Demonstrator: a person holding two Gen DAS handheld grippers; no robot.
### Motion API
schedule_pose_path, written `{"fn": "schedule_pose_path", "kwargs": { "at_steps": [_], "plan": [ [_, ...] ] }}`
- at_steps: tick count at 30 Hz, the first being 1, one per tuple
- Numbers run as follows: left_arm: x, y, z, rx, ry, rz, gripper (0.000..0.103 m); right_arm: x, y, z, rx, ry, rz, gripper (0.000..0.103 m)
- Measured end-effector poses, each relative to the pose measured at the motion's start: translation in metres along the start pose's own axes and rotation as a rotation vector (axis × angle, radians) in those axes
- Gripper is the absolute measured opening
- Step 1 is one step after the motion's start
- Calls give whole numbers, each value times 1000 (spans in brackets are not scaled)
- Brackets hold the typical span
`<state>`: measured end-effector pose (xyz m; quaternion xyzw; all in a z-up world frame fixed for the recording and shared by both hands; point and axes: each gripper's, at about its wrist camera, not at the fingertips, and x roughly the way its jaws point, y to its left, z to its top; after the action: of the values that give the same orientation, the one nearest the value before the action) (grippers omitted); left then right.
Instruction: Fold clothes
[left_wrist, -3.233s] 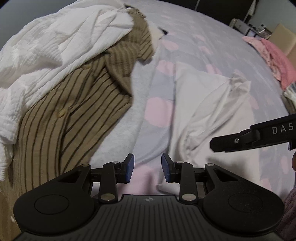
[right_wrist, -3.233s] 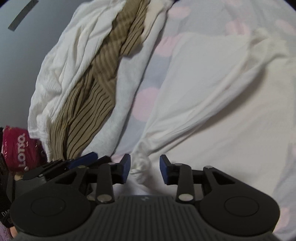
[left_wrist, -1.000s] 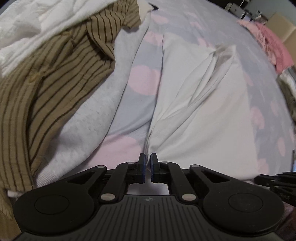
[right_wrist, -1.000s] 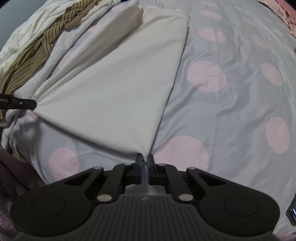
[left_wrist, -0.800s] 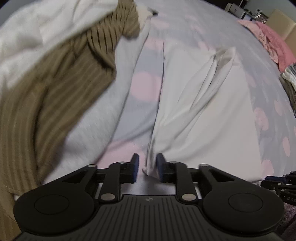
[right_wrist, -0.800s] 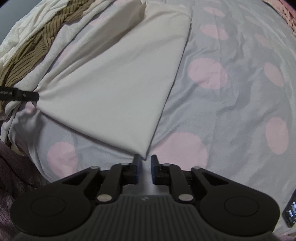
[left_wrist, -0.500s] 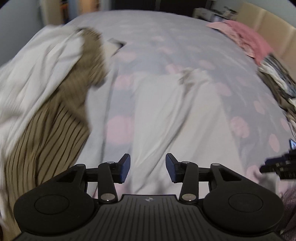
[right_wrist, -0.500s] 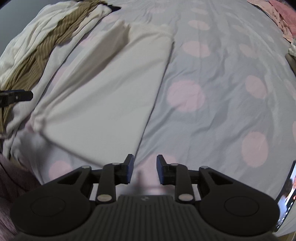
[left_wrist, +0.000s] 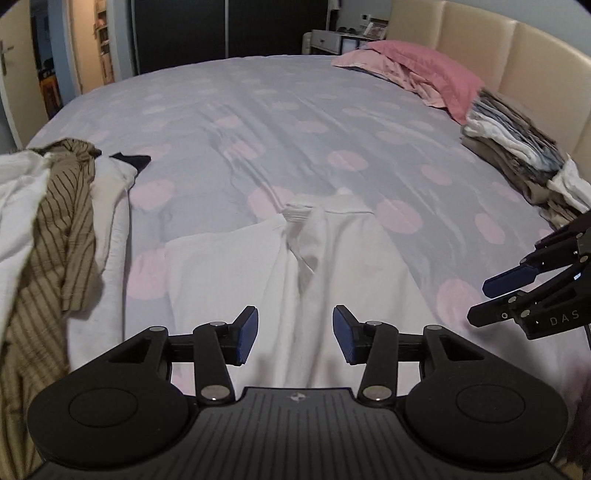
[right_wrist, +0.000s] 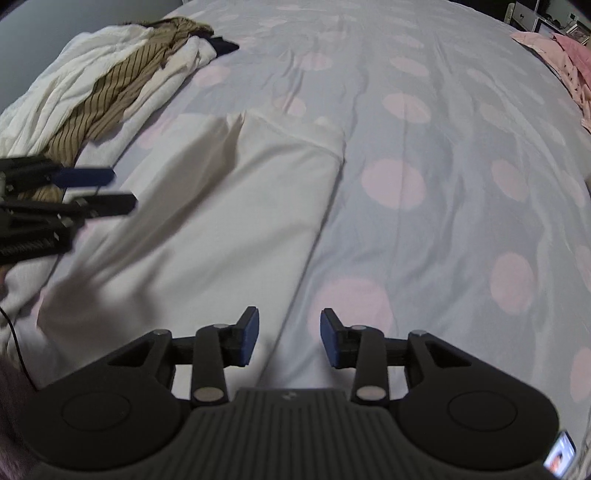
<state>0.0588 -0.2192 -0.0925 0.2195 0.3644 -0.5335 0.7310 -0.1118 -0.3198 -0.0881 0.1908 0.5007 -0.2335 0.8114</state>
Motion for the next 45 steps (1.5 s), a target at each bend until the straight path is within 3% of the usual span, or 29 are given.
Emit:
{"fn": "schedule_pose_path", "kwargs": {
  "at_steps": [3,8,11,21,23,24,25,28,32,41,45],
  "plan": [
    [12,5,0,-58,14,-89,37,15,-6,11,36,3,10,40],
    [23,0,-9,-58,15,-198,36,37,-14,15,68,51,32,40],
    [29,-6,-11,-42,23,-212,36,47,-17,15,91,77,45,40],
    [34,-16,8,-24,-63,-43,36,54,-17,21,99,79,63,40],
    [35,-10,15,-51,-73,-22,26,52,-16,25,96,61,65,40],
    [35,-4,19,-76,-69,-28,11,51,-16,27,94,51,62,40],
    [34,3,22,-107,-67,-38,4,50,-15,29,91,40,60,40],
    [25,23,28,-180,-82,-52,2,47,-19,35,102,16,55,40],
    [10,40,34,-189,-116,-47,2,44,-25,38,126,-9,65,40],
    [48,79,17,-251,-29,4,4,47,-22,51,131,-78,87,40],
    [40,94,17,-316,-48,47,9,54,-23,56,133,-79,82,40]
  ]
}}
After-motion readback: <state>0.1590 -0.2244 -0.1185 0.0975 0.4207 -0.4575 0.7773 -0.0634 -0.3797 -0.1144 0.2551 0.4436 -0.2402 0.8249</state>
